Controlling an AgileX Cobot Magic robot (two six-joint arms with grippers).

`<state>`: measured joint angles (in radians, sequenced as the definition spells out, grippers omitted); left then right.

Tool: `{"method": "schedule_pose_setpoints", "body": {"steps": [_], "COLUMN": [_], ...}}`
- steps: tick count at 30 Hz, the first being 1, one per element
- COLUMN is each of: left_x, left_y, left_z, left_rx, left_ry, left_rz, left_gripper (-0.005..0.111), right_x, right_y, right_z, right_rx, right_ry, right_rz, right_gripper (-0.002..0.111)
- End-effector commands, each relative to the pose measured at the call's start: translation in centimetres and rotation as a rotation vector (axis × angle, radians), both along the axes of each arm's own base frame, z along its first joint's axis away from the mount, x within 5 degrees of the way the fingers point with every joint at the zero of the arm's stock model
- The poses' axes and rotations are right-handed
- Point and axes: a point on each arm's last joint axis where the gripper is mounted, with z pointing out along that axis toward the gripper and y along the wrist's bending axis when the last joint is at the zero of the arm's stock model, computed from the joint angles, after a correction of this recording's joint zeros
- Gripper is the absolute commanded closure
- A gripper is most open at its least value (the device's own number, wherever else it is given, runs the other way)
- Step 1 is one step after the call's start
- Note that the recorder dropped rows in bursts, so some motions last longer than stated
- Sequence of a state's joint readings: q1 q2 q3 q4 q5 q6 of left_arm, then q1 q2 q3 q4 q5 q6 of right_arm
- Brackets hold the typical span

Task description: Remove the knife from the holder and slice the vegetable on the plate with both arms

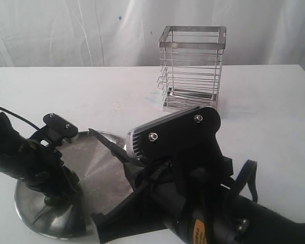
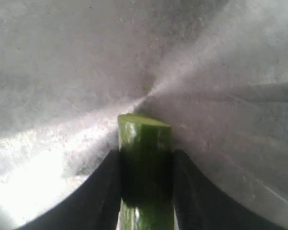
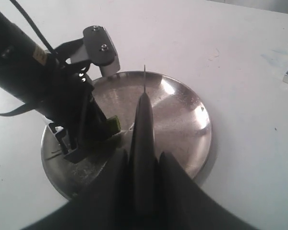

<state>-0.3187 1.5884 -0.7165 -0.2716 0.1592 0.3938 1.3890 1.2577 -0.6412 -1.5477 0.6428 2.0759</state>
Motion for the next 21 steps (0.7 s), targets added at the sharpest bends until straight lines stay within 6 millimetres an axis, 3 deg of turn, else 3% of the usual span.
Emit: {"method": "schedule_pose_setpoints", "body": {"steps": [1,5,12,21], "left_x": [0.0,0.0,0.0,-1.2], "left_y": [-0.1,-0.1,-0.1,0.2], "left_z": [0.2,-0.6,-0.2,4.4], "left_rx": [-0.014,-0.004,-0.014,-0.071], "left_ry": [-0.018,0.018,0.005,-0.131], "left_rz": [0.018,0.016,0.029,0.024], "left_gripper": [0.107,0.102,0.054,0.051], "right_x": [0.1,0.1,0.0,0.3], "right_y": [-0.2,-0.2,-0.1,-0.5], "right_z": [0.3,0.3,0.2,0.2], "right_rx": [-0.005,-0.005,-0.005,-0.028], "right_ry": [-0.022,-0.024,-0.018,-0.032], "right_rz": [0.006,0.007,0.021,-0.023], "right_gripper": [0.108,0.108,0.108,0.108]}}
